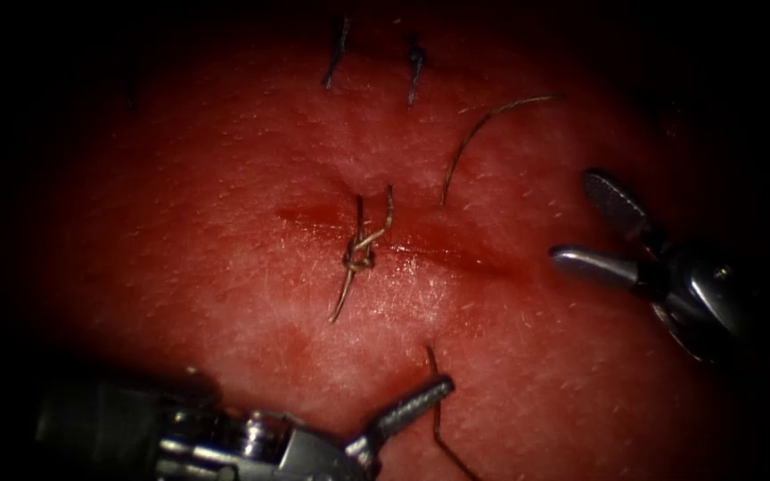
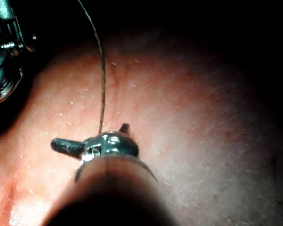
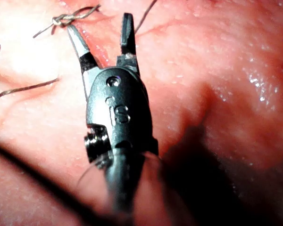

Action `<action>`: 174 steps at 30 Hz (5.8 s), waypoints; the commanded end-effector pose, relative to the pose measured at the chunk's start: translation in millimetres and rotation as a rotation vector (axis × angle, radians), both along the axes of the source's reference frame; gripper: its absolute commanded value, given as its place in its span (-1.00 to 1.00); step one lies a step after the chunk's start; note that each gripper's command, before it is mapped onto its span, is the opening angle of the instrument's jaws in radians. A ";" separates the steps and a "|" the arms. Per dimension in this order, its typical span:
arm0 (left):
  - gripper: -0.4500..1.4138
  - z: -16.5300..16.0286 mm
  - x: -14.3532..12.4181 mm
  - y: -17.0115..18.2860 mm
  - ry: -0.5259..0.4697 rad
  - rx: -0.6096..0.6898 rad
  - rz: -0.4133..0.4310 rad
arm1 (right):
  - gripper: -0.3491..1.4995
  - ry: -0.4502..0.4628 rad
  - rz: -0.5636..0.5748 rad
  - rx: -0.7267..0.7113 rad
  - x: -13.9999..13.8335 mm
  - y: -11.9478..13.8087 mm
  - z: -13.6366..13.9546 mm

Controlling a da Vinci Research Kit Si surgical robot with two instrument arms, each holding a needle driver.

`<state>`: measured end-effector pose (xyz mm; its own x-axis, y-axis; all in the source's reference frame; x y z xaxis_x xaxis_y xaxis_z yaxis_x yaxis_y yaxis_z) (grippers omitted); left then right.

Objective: Wound Closure

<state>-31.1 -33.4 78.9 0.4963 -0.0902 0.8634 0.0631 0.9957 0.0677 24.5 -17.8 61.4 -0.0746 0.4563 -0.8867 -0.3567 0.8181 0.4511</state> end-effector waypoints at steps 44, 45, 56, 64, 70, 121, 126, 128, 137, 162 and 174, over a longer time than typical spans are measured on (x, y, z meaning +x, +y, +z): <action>-1.00 -5.0 2.0 2.4 -0.009 -0.331 0.269 | 0.36 -0.093 -0.408 -0.408 6.6 -3.9 -0.3; -1.00 -5.2 2.1 2.4 -0.008 -0.336 0.272 | 0.36 -0.089 -0.421 -0.435 7.3 -4.1 -0.2; -1.00 -5.1 2.7 2.8 -0.004 -0.349 0.312 | 0.36 -0.025 -0.600 -0.583 13.3 -8.9 1.5; -1.00 -4.6 2.6 2.6 0.000 -0.349 0.320 | -1.00 -0.001 -0.564 -0.606 14.1 -8.1 1.0; -1.00 -4.4 2.6 2.5 0.002 -0.349 0.323 | -1.00 -0.031 -0.505 -0.602 13.6 -7.0 0.6; 0.69 -10.2 -2.1 19.3 -0.275 0.385 -0.551 | -1.00 -0.309 -0.353 -0.201 7.6 -1.0 10.1; 0.59 -8.8 -2.8 22.5 -0.289 0.466 -0.545 | -1.00 -0.310 -0.359 -0.206 8.0 -1.3 9.8; 0.57 -8.2 -2.9 23.1 -0.296 0.492 -0.539 | -1.00 -0.311 -0.360 -0.211 8.1 -1.4 9.8; -0.21 -6.8 -2.3 24.2 -0.304 0.532 -0.495 | -1.00 -0.315 -0.364 -0.210 8.2 -1.4 9.8; -0.73 -3.7 10.4 17.8 -0.288 0.273 -0.373 | -1.00 -0.169 -0.411 -0.222 3.8 -6.4 1.6; -0.80 -1.0 11.0 17.3 -0.332 0.224 -0.378 | 0.98 -0.103 -0.368 -0.217 3.0 -4.1 0.4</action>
<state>-19.8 -15.8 77.3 0.0951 -0.4074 0.9083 0.3488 0.8682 0.3529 26.9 -21.5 61.2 0.1493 0.2364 -0.9601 -0.0546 0.9715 0.2307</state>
